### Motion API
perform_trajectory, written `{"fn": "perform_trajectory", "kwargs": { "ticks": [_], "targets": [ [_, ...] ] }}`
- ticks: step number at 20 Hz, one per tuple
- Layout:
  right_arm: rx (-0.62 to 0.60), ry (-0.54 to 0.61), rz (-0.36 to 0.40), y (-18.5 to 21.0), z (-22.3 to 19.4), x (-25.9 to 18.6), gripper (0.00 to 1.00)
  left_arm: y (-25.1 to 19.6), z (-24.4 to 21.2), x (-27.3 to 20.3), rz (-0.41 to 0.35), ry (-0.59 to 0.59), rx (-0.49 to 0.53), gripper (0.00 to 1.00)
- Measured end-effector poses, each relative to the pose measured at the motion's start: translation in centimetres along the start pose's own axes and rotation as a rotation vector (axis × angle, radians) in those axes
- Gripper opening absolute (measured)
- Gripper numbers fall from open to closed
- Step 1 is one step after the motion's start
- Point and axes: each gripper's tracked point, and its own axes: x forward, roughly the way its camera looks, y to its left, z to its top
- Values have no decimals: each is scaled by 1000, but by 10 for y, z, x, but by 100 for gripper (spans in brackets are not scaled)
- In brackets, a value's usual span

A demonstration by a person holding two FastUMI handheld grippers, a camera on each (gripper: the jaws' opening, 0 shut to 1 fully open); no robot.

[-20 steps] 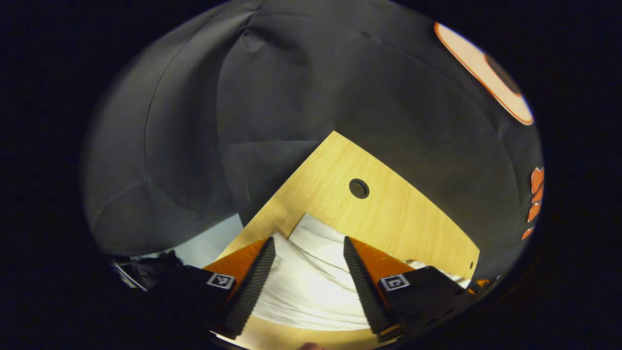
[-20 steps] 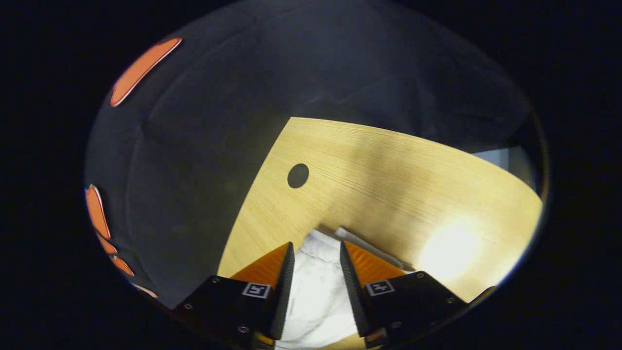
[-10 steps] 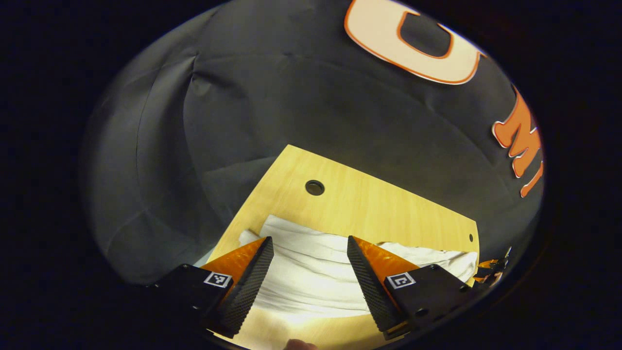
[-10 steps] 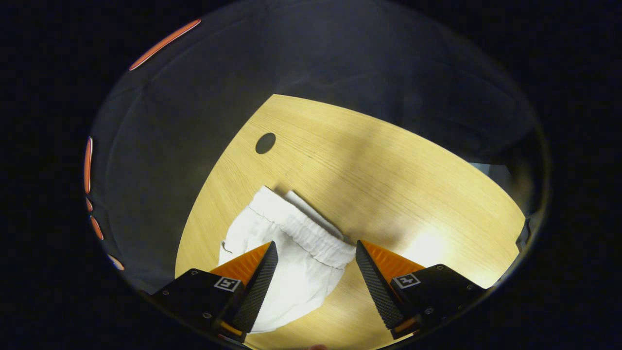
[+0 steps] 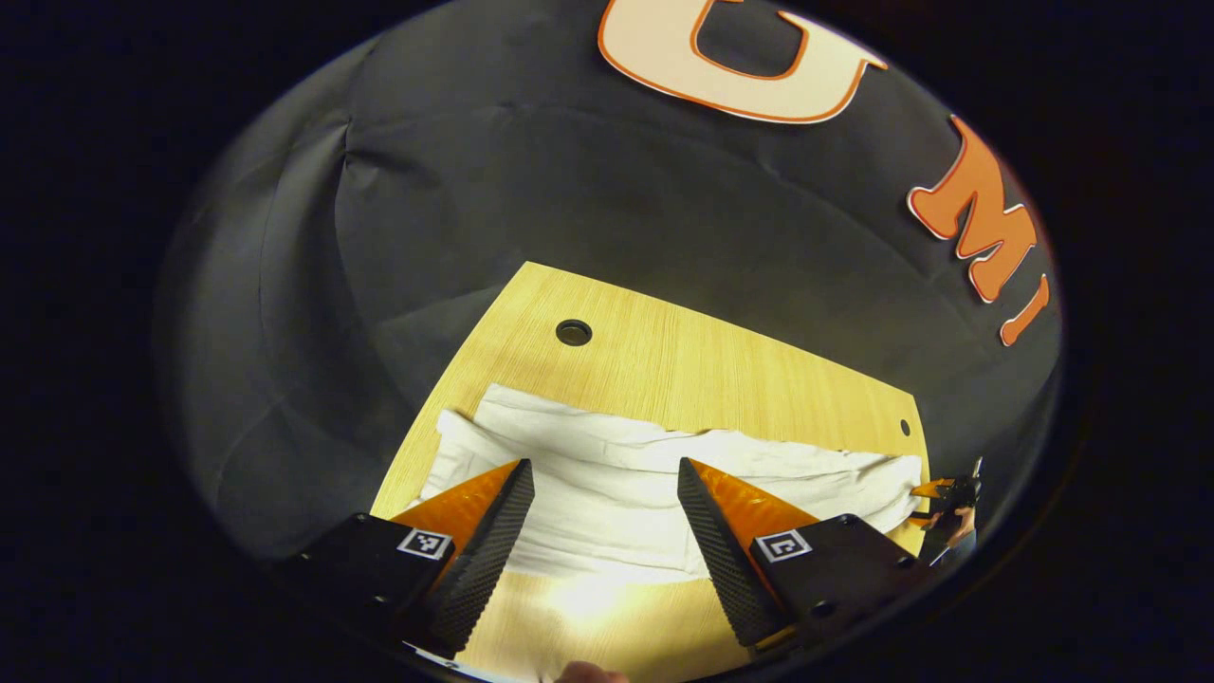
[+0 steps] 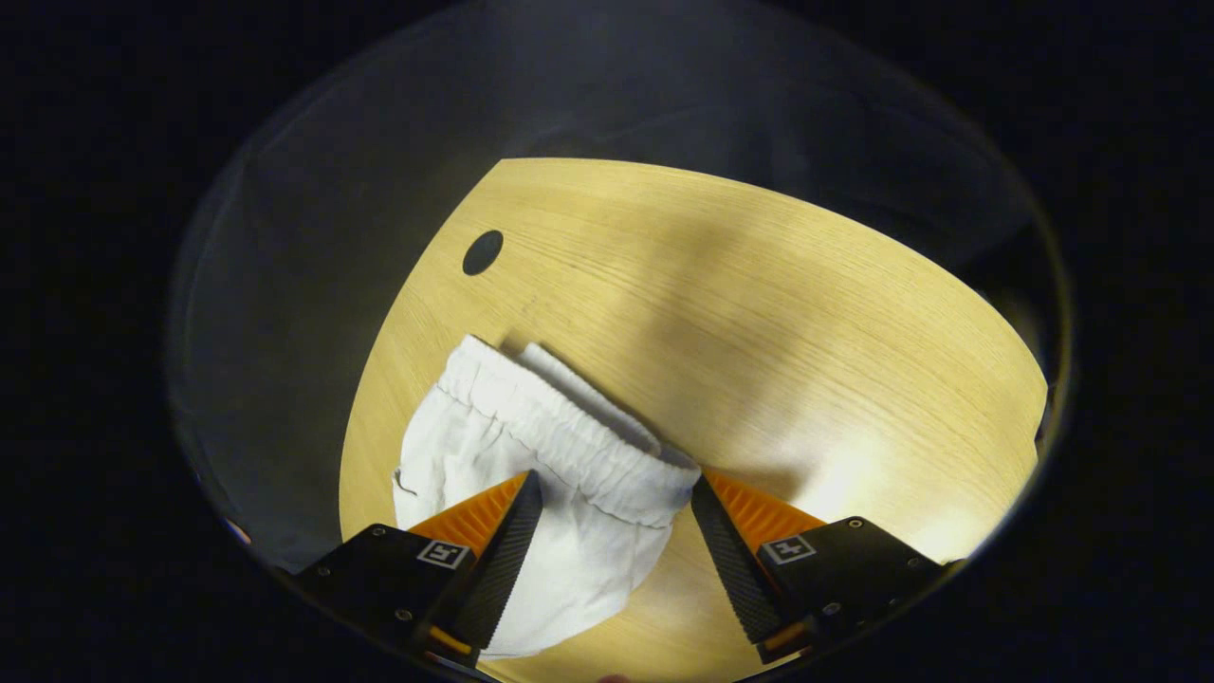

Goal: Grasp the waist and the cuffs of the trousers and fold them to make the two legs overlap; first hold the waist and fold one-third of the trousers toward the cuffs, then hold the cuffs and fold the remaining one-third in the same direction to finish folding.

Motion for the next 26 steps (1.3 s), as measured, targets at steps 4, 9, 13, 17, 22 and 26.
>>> {"fn": "perform_trajectory", "kwargs": {
  "ticks": [4,9,13,17,22,26],
  "targets": [
    [140,-44,-40,-4,3,8,68,-17,-22,3,-7,8,6,100],
    [228,-59,95,2,0,12,13,-32,-49,9,-1,37,4,100],
    [193,-98,151,7,5,5,8,-40,-60,7,10,54,28,100],
    [159,-142,219,9,7,-7,8,-38,-79,-7,38,139,89,100],
    [67,-220,260,32,-3,-43,8,-24,-88,-4,63,173,241,100],
    [16,-260,286,59,-22,-69,8,-16,-94,-6,65,183,296,100]
  ]
}}
